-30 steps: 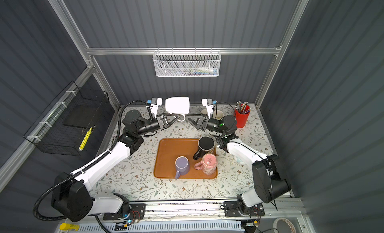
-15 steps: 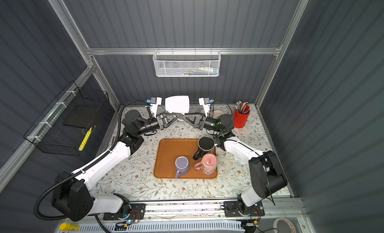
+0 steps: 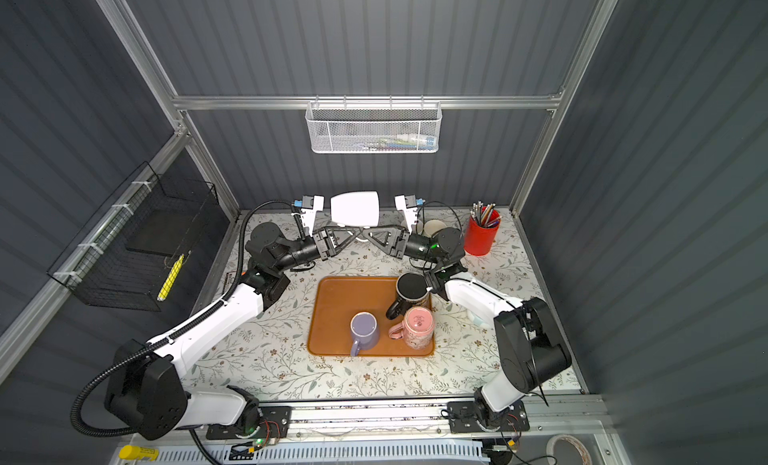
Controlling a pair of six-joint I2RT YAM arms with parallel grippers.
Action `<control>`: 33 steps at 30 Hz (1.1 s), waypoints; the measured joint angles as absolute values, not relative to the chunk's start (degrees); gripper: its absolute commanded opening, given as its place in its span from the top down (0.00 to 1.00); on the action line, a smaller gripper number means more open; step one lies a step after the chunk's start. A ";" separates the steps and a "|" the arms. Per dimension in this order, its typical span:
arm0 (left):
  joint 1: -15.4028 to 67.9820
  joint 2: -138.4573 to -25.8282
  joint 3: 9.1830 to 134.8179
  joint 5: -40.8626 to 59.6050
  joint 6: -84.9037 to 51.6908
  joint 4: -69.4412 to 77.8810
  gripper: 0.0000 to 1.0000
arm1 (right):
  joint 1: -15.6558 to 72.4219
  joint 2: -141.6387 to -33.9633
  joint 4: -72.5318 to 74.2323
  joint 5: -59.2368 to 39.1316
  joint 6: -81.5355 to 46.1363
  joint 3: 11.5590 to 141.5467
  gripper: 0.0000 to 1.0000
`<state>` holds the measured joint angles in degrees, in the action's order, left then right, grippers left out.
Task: Turn the mug right side up
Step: 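Close the right gripper on the white mug while the left gripper opens and withdraws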
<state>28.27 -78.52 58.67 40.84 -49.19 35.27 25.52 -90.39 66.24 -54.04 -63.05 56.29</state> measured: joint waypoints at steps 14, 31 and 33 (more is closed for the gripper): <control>28.01 -78.91 56.51 40.77 -51.53 39.68 1.00 | 25.87 -91.66 66.78 -53.58 -64.10 56.71 1.00; 27.59 -78.89 55.68 39.62 -48.05 36.27 0.43 | 25.91 -91.09 64.62 -50.65 -62.28 56.01 1.00; 27.44 -78.87 55.68 39.46 -47.53 35.77 0.36 | 25.91 -90.89 64.58 -50.50 -62.11 55.81 1.00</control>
